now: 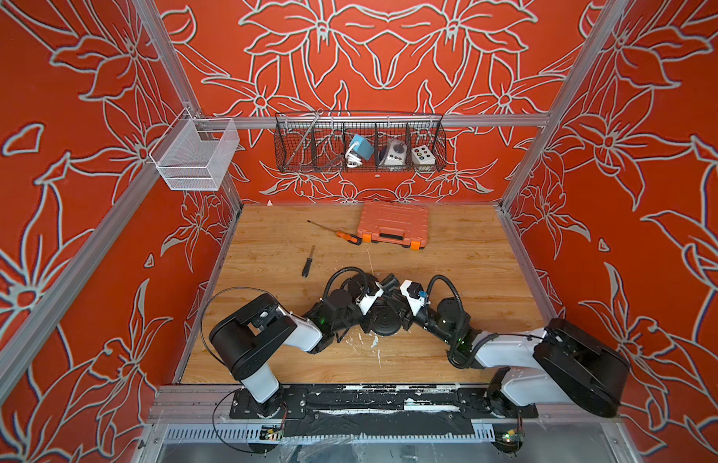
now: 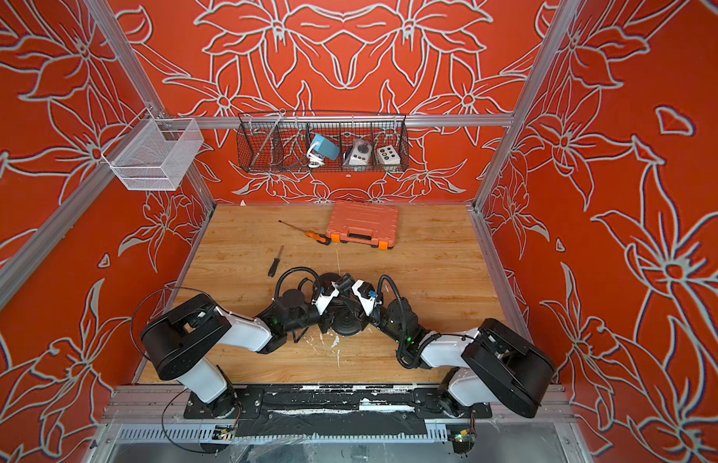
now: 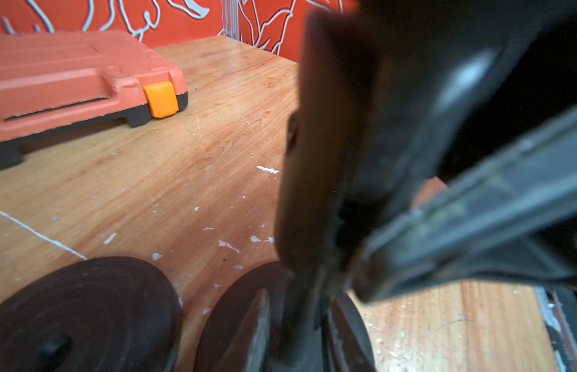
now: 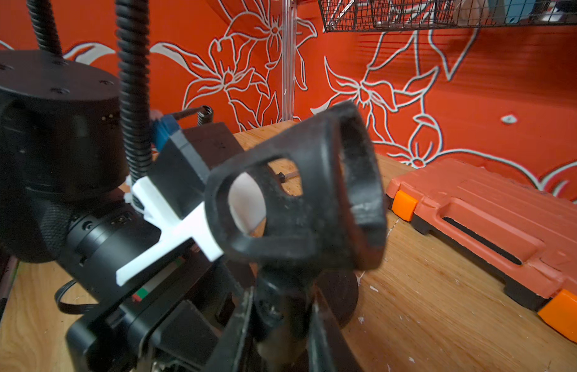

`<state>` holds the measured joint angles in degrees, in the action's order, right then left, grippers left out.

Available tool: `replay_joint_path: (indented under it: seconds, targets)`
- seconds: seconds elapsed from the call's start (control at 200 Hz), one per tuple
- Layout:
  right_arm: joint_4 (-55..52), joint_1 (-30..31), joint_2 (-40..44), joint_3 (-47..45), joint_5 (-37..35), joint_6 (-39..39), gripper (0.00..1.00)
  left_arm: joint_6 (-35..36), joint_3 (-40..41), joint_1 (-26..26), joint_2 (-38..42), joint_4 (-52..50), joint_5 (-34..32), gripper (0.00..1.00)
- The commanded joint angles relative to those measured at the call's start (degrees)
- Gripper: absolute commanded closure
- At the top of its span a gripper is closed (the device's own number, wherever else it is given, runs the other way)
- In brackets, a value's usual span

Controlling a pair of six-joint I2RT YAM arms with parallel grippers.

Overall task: Assemble a microphone stand
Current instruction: Hold the microphone stand pole at the microphone stand base.

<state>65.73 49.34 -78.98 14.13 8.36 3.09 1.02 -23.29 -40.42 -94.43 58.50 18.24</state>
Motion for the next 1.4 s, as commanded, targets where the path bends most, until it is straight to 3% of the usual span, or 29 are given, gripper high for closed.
replay_joint_path:
  seconds: [0.0,0.105,0.31,0.41,0.585,0.761,1.111,1.396]
  targets:
    - [-4.21,2.23,-3.2,-2.97,-4.31,-3.58,1.0,-0.97,0.52,3.0,0.48,2.98,-6.53,0.66]
    - [-5.14,6.13,-3.98,-2.04,-12.08,-4.09,1.0,-1.17,0.55,2.98,0.57,3.99,-6.27,0.61]
    - [-7.09,14.58,-3.99,-0.78,-30.73,-1.93,1.0,-0.6,0.02,2.98,1.78,4.08,-5.81,0.61]
    - [-11.6,18.23,-4.69,1.45,-37.39,-1.21,1.0,-0.49,-0.68,2.99,2.01,3.65,-5.26,0.6]
    - [-9.11,21.65,-8.16,2.25,-45.18,0.77,1.0,-1.34,-1.14,3.03,1.98,5.15,-4.57,0.59]
    - [-6.42,21.76,-9.26,1.81,-44.68,0.85,1.0,-1.9,-2.11,2.98,1.62,6.91,-2.14,0.6]
    - [-2.59,17.08,-7.68,-2.63,-29.28,2.58,1.0,-2.15,-2.29,2.98,-2.11,12.74,1.79,0.73]
    - [-8.08,13.55,-3.0,-3.32,-22.66,3.05,1.0,-0.64,-2.77,2.98,-3.85,13.57,2.38,0.85]
